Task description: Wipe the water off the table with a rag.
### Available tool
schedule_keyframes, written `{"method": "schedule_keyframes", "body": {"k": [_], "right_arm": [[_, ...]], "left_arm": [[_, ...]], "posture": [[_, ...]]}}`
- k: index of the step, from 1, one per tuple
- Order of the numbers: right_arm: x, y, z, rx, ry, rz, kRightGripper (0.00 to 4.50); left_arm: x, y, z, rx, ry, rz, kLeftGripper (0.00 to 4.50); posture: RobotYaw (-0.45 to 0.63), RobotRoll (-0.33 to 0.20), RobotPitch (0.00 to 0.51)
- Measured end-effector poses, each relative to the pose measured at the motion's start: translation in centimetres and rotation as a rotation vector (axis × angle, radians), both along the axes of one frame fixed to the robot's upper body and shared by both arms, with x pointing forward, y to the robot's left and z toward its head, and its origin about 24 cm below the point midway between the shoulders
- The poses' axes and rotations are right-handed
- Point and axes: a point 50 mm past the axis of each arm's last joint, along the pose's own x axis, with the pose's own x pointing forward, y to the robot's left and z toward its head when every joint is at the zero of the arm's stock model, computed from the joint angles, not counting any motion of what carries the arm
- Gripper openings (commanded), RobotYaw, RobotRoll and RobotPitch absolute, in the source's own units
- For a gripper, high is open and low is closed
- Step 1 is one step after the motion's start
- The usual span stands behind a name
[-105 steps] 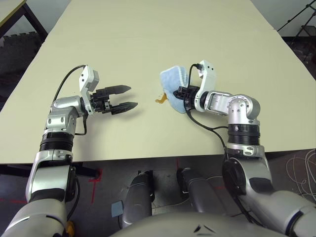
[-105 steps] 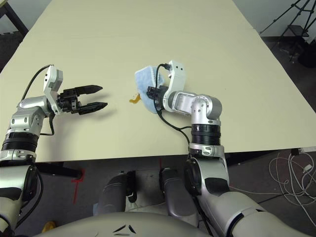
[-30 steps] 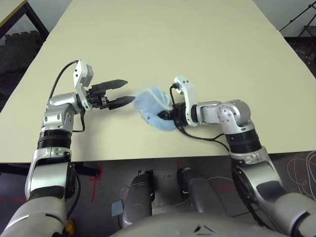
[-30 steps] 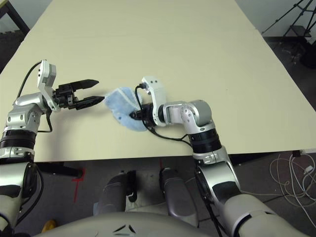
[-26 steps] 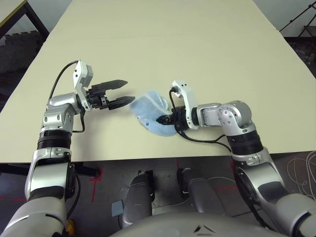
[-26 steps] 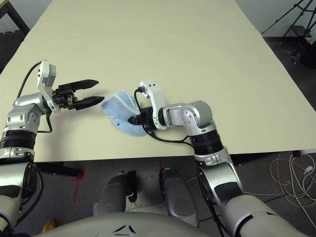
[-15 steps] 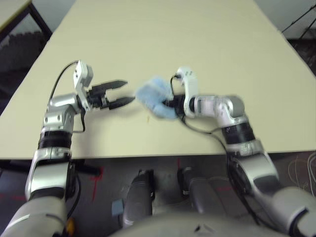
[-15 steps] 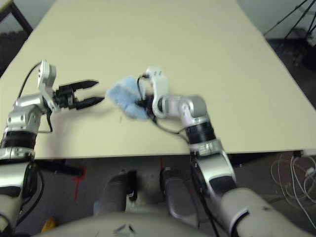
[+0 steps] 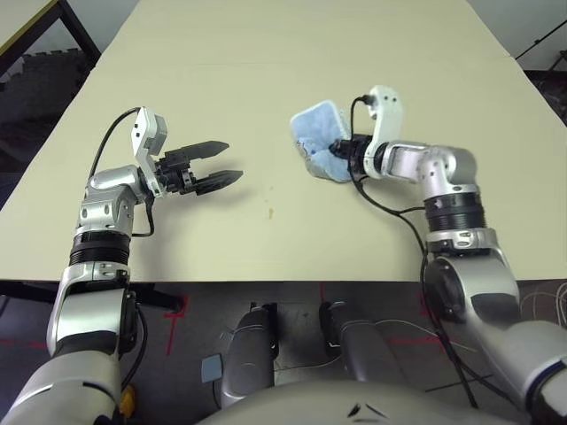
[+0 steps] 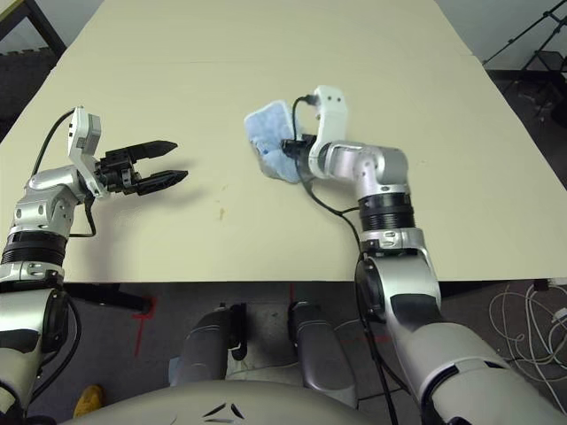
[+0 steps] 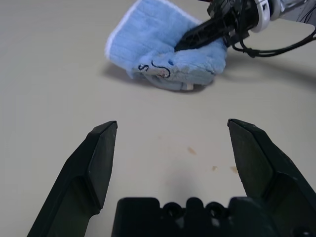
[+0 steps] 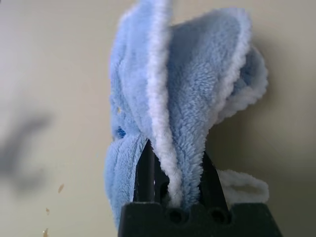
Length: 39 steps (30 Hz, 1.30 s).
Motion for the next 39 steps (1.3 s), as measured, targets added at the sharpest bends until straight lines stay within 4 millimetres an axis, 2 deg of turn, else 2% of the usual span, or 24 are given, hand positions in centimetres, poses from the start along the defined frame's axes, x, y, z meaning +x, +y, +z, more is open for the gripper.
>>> {"method": "schedule_keyframes", "body": {"k": [9, 13, 18, 20, 23, 26, 29, 34, 39], "right_arm": [[-0.6, -5.2, 4.7, 0.046, -0.055, -0.005, 0.04], [-1.3, -8.1, 7.5, 0.023, -0.118, -0.035, 0.04], [-2.2, -11.0, 8.6, -0.04, -0.142, -0.083, 0.04], [-2.5, -12.3, 8.4, -0.066, -0.132, -0.11, 0.04], [-3.0, -13.9, 6.7, -0.097, -0.075, -0.129, 0.04], [-3.4, -14.8, 4.6, -0.113, 0.0, -0.129, 0.04], [-3.9, -15.5, 3.5, -0.116, 0.034, -0.129, 0.04], [-4.0, -16.3, 1.3, -0.12, 0.079, -0.15, 0.04], [-3.5, -15.7, -0.6, -0.125, 0.108, -0.142, 0.04]], "left_arm": [[0.2, -0.1, -0.5, -0.006, 0.014, 0.001, 4.5], [0.4, -0.3, -0.1, 0.001, -0.001, -0.005, 4.5], [0.5, -0.2, -0.3, -0.004, 0.01, -0.002, 4.5], [0.5, -0.2, -0.4, -0.004, 0.014, -0.003, 4.5], [0.5, -0.2, -0.4, -0.003, 0.011, -0.007, 4.5], [0.5, -0.3, -0.4, -0.002, 0.008, -0.008, 4.5], [0.6, -0.3, -0.3, 0.0, 0.005, -0.009, 4.5], [0.7, -0.3, 0.0, 0.004, -0.003, -0.011, 4.5], [1.0, -0.4, 0.3, 0.005, -0.002, -0.009, 4.5]], "posture": [[-0.25, 0.0, 0.163], [-0.26, 0.0, 0.163], [-0.26, 0.0, 0.165], [-0.27, 0.0, 0.165], [-0.27, 0.0, 0.166], [-0.27, 0.0, 0.166], [-0.27, 0.0, 0.166], [-0.27, 0.0, 0.167], [-0.27, 0.0, 0.164]]}}
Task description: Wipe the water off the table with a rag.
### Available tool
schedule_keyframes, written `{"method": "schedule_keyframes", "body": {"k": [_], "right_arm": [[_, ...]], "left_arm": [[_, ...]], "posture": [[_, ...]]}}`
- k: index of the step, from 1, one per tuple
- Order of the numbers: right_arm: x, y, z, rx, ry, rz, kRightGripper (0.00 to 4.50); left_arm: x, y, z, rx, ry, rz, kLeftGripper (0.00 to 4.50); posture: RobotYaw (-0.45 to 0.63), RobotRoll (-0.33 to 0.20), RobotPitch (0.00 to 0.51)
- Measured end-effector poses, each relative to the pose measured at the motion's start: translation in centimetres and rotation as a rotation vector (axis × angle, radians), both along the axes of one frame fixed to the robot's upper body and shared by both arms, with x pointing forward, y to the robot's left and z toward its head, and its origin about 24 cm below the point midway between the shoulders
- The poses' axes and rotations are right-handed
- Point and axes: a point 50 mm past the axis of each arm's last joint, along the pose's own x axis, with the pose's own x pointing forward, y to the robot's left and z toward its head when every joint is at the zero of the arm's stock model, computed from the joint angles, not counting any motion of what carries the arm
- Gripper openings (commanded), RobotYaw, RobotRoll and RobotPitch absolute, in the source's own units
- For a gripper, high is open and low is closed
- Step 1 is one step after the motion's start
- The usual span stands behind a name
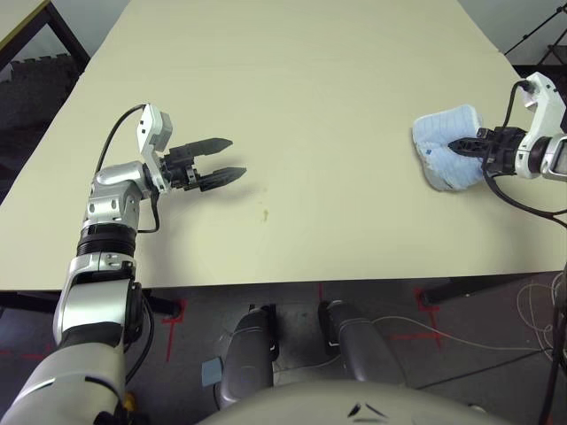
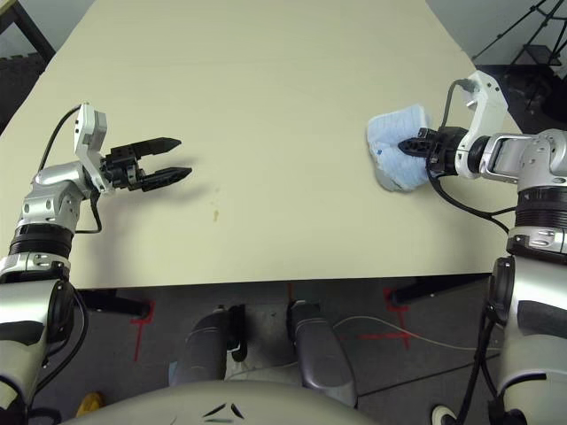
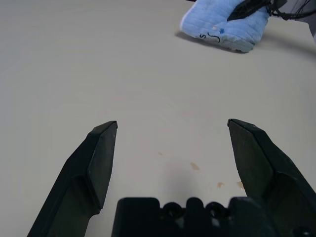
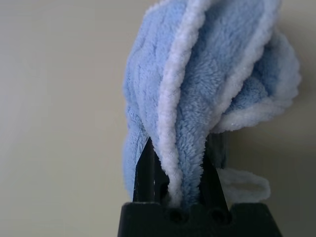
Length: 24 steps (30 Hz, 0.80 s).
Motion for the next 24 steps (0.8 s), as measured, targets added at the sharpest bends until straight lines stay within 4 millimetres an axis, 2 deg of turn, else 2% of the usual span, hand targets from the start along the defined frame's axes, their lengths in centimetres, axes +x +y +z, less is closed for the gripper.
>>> {"method": "schedule_keyframes", "body": {"k": [2, 3, 9, 12, 15, 20, 24], "right_arm": [[0.2, 0.2, -0.7, -0.018, 0.006, -0.002, 0.04], [0.3, 0.2, -0.9, -0.032, 0.006, -0.003, 0.3], [0.9, 0.0, -1.2, -0.249, -0.07, 0.038, 2.35], [1.1, -0.5, -0.6, -0.392, -0.149, 0.068, 3.5], [1.1, -0.5, 0.3, -0.435, -0.199, 0.079, 4.46], [0.8, -0.3, 1.7, -0.422, -0.228, 0.127, 4.46], [0.3, -0.4, 3.6, -0.408, -0.255, 0.158, 4.46]], "left_arm": [[0.0, 0.0, 0.0, 0.001, 0.003, -0.001, 4.5], [0.0, 0.0, -0.1, 0.001, 0.004, -0.003, 4.5], [0.0, 0.0, 0.0, 0.004, 0.004, -0.007, 4.5], [0.0, 0.1, 0.0, 0.006, 0.004, -0.005, 4.5], [0.0, 0.2, 0.0, 0.007, 0.004, -0.004, 4.5], [0.0, 0.1, 0.1, 0.008, 0.002, -0.005, 4.5], [0.2, 0.0, 0.5, 0.01, -0.016, -0.007, 4.5]], "posture": [[-0.27, 0.0, 0.163], [-0.26, 0.0, 0.163], [-0.26, 0.0, 0.162], [-0.27, 0.0, 0.16], [-0.27, 0.0, 0.159], [-0.28, 0.0, 0.156], [-0.28, 0.0, 0.154]]}}
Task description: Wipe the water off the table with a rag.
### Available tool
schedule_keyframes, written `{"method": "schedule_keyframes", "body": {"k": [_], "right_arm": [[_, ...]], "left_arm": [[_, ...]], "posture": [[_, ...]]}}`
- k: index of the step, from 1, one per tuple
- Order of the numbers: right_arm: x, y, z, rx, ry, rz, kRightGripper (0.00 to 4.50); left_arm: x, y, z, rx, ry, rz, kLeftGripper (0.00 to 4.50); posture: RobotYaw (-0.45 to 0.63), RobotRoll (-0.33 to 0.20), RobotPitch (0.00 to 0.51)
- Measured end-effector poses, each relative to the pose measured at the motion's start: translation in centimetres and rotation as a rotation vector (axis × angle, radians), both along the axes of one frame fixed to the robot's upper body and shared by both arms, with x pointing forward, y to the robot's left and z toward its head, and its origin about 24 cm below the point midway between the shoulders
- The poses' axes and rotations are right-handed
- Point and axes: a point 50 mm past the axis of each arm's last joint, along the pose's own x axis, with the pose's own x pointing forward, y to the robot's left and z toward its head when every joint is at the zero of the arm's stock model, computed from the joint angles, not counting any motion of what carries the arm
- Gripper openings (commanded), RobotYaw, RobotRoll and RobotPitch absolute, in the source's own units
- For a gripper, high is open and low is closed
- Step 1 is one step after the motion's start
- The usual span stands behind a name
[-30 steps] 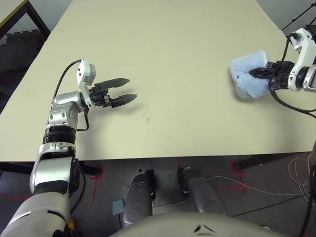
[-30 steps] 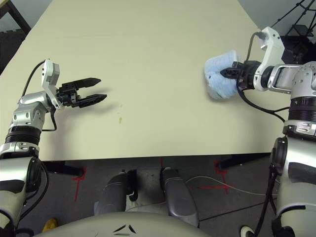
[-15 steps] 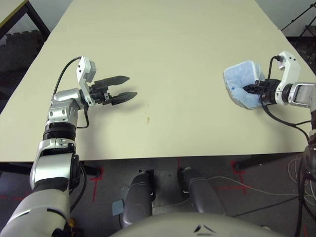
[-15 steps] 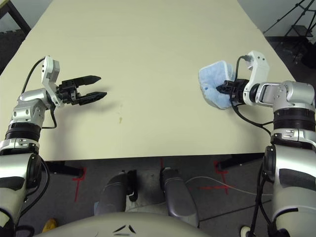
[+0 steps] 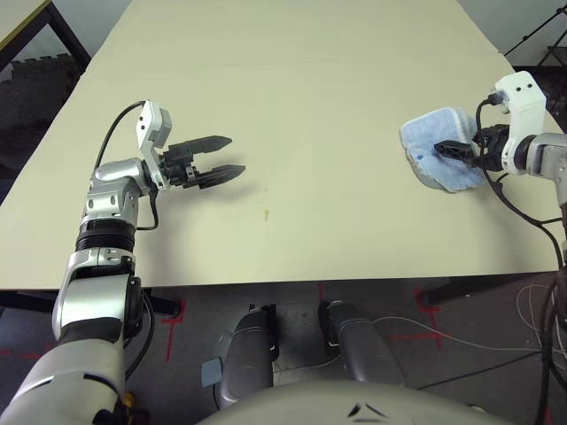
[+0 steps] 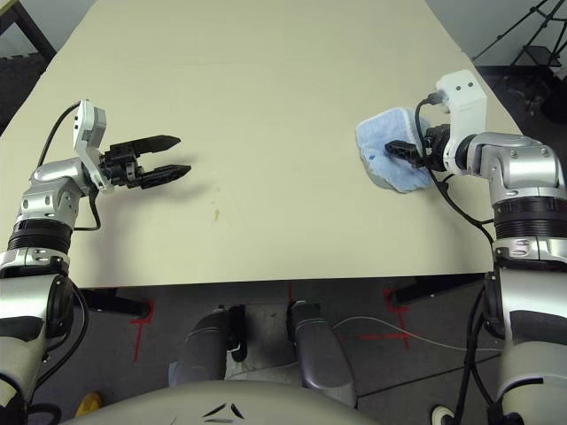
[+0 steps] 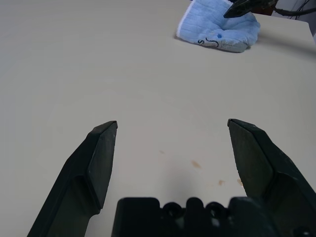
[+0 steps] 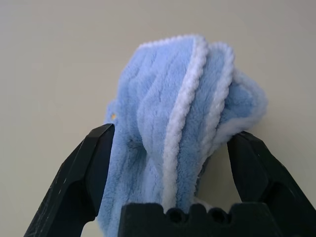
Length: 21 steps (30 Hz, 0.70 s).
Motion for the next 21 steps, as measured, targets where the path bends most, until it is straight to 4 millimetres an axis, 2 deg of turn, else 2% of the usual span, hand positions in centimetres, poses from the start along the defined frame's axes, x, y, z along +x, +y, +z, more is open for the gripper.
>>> {"method": "schedule_keyframes", "body": {"k": [5, 8, 14, 21], "right_arm": [[-0.2, -0.8, 2.9, 0.004, -0.146, -0.015, 4.46], [0.1, -0.8, 3.8, 0.057, -0.31, -0.036, 4.46], [0.0, -1.3, 2.2, 0.162, -0.486, -0.131, 4.46], [-0.4, -3.0, 0.1, 0.227, -0.635, -0.298, 4.46]], "left_arm": [[0.7, 0.3, 0.5, -0.051, -0.045, 0.099, 4.5], [1.6, 0.9, 1.7, -0.138, -0.123, 0.268, 4.5], [1.9, 2.9, 2.3, -0.222, -0.234, 0.585, 4.5], [0.8, 5.5, -0.2, -0.272, -0.262, 0.944, 4.5]], "posture": [[-0.28, 0.0, 0.152], [-0.27, 0.0, 0.154], [-0.22, 0.0, 0.165], [-0.18, 0.0, 0.172]]}}
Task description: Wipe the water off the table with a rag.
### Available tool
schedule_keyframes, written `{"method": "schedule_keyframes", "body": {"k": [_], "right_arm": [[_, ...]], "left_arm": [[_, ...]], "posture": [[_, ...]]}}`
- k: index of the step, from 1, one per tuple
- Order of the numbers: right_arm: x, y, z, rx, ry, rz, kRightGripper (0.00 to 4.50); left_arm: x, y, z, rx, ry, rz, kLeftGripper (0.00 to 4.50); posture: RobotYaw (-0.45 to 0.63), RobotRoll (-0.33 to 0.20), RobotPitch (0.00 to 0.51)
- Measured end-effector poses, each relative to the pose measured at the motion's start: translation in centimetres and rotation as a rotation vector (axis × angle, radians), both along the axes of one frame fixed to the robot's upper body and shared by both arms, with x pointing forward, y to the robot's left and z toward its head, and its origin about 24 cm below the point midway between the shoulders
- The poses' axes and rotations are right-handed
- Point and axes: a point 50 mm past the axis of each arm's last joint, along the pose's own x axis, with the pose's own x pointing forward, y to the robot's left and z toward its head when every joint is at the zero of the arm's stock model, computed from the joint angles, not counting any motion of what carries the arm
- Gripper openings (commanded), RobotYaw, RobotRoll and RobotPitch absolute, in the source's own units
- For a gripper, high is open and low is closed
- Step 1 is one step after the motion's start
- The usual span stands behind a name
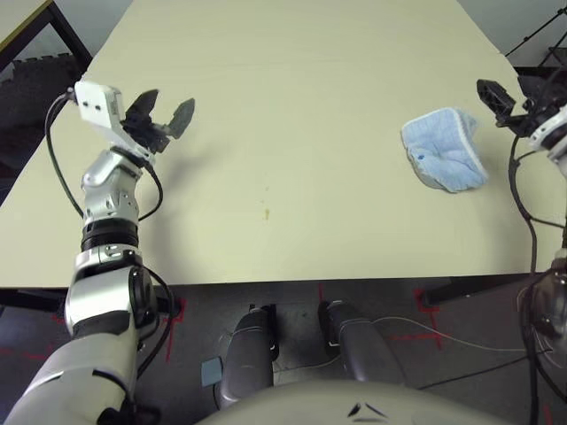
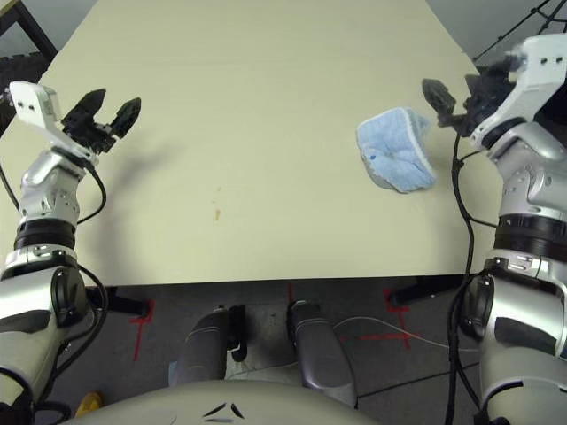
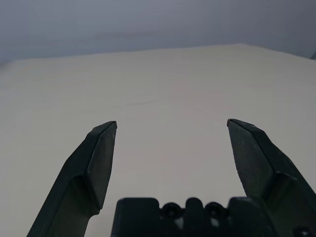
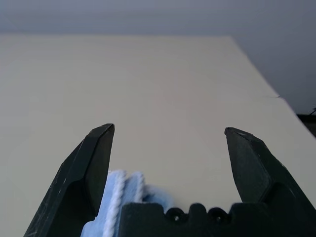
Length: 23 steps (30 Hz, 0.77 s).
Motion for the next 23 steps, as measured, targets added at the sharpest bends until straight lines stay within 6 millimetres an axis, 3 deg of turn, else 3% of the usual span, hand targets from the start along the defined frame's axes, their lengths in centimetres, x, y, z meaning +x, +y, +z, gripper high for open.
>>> {"method": "schedule_keyframes", "body": {"k": [6, 12, 23], "right_arm": [[-0.4, -0.8, -2.4, 0.051, -0.028, -0.078, 4.46], [-1.0, -0.8, -4.7, 0.079, -0.006, -0.109, 4.46], [-1.2, -1.1, -4.8, 0.09, -0.027, -0.14, 4.46]], "left_arm": [[-0.6, 1.4, -0.2, -0.023, -0.031, 0.186, 4.5], [-0.8, 1.9, -0.6, -0.025, -0.029, 0.251, 4.5], [-0.6, 2.2, -1.1, -0.033, -0.01, 0.288, 4.5]], "posture": [[-0.17, 0.0, 0.182], [-0.17, 0.0, 0.187], [-0.2, 0.0, 0.167]]}}
